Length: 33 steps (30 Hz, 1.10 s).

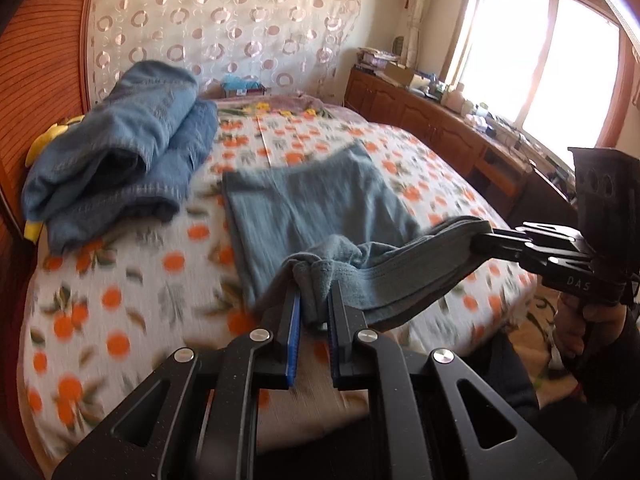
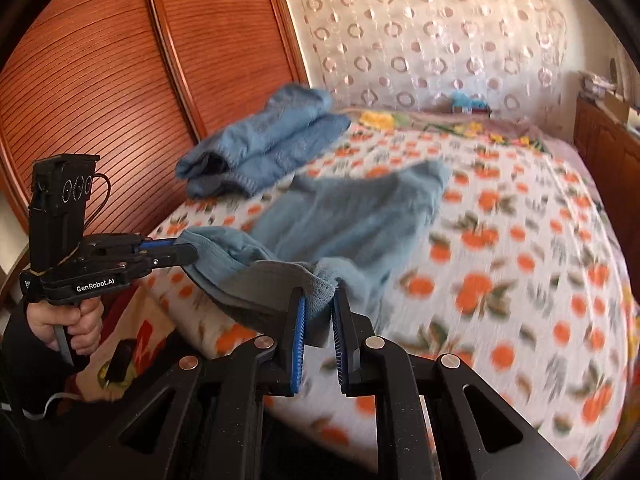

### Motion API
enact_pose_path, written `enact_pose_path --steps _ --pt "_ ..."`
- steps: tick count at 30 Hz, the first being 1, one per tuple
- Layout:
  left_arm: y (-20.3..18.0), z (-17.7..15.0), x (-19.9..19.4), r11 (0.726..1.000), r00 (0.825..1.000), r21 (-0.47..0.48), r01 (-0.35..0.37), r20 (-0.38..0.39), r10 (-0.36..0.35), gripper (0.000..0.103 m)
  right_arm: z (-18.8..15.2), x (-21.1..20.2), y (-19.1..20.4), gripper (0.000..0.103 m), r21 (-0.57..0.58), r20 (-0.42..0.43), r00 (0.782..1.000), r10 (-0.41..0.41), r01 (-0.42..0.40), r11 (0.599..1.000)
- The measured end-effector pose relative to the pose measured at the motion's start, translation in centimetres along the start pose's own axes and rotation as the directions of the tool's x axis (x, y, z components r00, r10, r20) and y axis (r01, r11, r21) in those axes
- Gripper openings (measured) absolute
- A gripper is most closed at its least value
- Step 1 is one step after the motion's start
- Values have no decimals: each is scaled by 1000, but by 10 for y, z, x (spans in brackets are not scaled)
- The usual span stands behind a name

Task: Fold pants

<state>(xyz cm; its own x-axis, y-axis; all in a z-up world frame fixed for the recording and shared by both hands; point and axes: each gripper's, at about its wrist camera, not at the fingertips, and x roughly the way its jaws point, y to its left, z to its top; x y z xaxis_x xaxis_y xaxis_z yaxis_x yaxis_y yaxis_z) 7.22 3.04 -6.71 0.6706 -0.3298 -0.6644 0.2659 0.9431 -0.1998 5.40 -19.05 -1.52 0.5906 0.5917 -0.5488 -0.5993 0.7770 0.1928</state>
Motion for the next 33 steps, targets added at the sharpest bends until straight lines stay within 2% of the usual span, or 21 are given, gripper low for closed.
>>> enact_pose_path --steps 8,14,23,26,30,33 --pt "21 55 37 1000 999 -5 -30 14 30 13 43 33 -24 13 19 24 999 -34 33 999" --pt "32 79 72 998 998 -13 -58 -20 58 13 67 73 -48 13 83 -16 999 -44 45 996" --pt "42 88 94 995 995 -47 -84 -55 81 15 90 113 -59 13 109 -54 996 -71 77 991" --pt "41 88 91 995 995 -59 -83 -56 80 19 91 113 -61 17 124 -46 997 -65 70 990" --pt "36 86 79 996 996 -41 -82 -32 80 32 90 102 -57 22 106 -16 997 -81 82 991" --pt "32 83 71 996 996 -34 -86 -20 86 32 83 92 -52 27 75 -1 996 -93 93 993"
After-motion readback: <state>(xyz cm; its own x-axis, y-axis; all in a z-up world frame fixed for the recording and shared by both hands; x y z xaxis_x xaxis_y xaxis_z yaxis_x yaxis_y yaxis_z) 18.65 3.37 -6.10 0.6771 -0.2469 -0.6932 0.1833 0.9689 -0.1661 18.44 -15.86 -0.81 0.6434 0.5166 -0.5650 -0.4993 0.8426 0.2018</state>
